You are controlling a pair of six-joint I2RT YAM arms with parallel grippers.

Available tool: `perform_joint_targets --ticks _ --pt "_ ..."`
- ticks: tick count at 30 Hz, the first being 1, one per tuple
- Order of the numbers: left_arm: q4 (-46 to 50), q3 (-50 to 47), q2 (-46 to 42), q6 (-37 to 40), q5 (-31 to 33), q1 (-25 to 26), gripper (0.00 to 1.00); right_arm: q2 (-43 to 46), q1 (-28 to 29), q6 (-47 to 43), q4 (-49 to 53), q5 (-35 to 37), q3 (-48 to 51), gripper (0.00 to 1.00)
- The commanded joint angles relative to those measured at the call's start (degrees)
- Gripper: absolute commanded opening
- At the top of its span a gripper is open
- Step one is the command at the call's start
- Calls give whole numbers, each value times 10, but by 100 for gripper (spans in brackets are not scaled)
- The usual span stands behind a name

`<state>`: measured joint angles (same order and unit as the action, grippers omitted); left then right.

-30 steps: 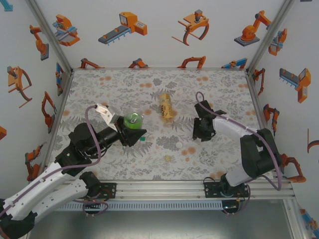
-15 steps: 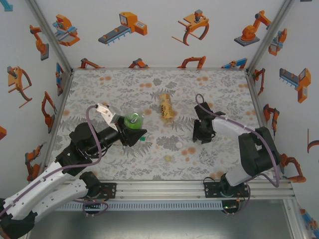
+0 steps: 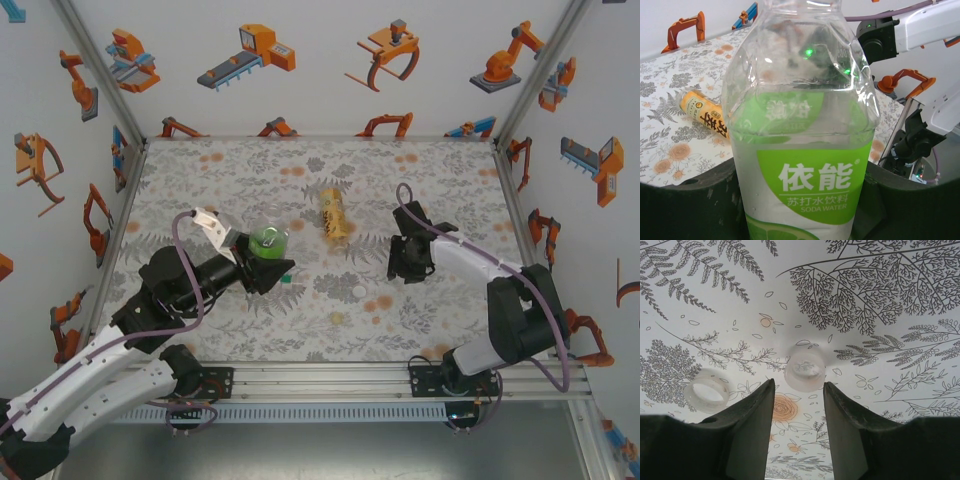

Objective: Screw on the bottle caps

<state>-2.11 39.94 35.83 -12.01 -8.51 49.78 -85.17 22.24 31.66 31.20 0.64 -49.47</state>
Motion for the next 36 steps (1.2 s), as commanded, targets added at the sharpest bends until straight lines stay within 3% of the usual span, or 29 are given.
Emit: perform_joint_targets --ticks 1,20,36 --pt "-15 0 -8 -6 6 -4 0 -3 -4 11 3 -6 0 43" --pt "-26 0 6 -7 9 -3 0 -43 -4 13 -31 -10 23 43" --pt "-19 7 16 -4 8 -4 0 -46 -8 12 -47 -23 35 24"
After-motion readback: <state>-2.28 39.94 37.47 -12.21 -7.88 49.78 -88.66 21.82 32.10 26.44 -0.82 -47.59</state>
